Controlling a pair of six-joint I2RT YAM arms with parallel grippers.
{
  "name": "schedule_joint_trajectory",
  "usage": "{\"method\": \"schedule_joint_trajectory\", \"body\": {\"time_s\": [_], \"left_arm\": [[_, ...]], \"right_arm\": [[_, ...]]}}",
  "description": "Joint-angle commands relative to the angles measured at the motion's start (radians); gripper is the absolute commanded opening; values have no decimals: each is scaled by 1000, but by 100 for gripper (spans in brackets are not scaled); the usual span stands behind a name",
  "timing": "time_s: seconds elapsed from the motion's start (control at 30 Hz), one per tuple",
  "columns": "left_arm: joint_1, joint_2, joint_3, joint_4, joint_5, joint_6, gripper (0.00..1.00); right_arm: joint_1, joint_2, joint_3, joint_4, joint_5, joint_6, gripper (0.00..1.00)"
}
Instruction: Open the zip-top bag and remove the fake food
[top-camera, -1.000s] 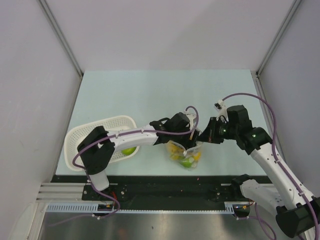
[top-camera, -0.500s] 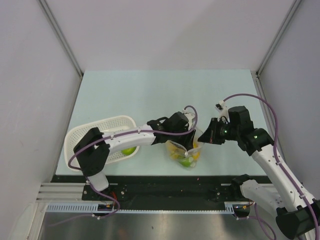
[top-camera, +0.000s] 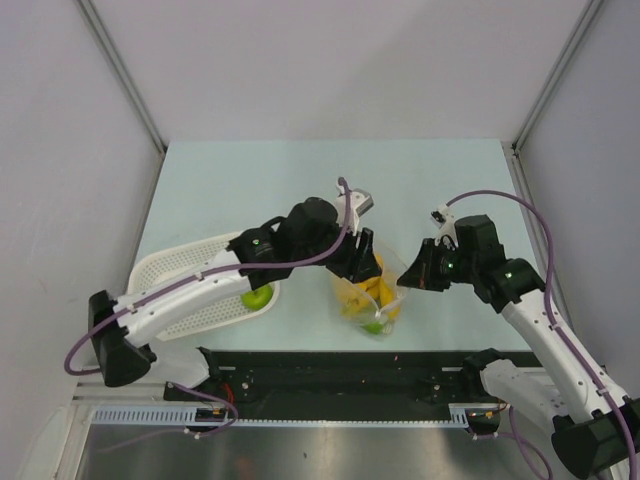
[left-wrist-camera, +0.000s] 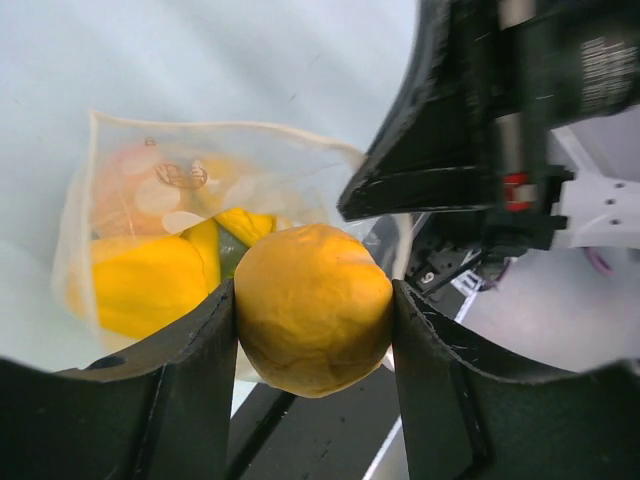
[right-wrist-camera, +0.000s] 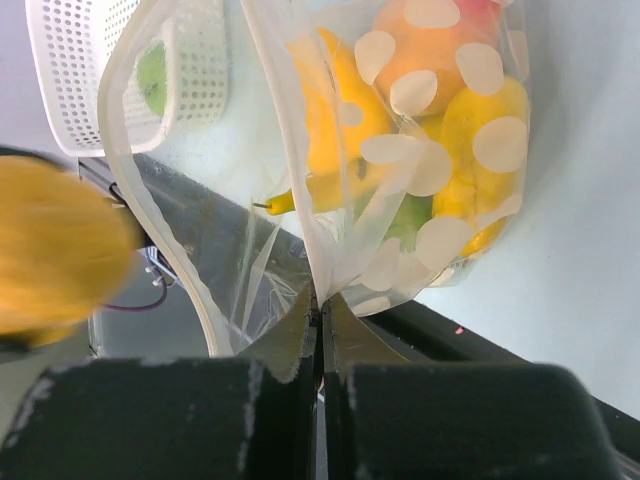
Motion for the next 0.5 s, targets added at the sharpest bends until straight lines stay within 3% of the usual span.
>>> {"method": "schedule_joint_trajectory", "body": {"time_s": [0.0,0.23,0.37,0.47], "left_arm": [[6,-128,78,-52,-61,-9,20],[63,-322,40,-205,-242,-18,22],[118,-420,-78,-313,-438,-43,25],[195,-472,-164,-397,-507,-82,25]], "right_arm": [[-5,-23,-15,12,22,-15,0],[-7,-6,-19,13,26,-38,0],[-7,-5,-12,12,26,-43,0],[-7,-8,-1,-2,26,-50,0]]}}
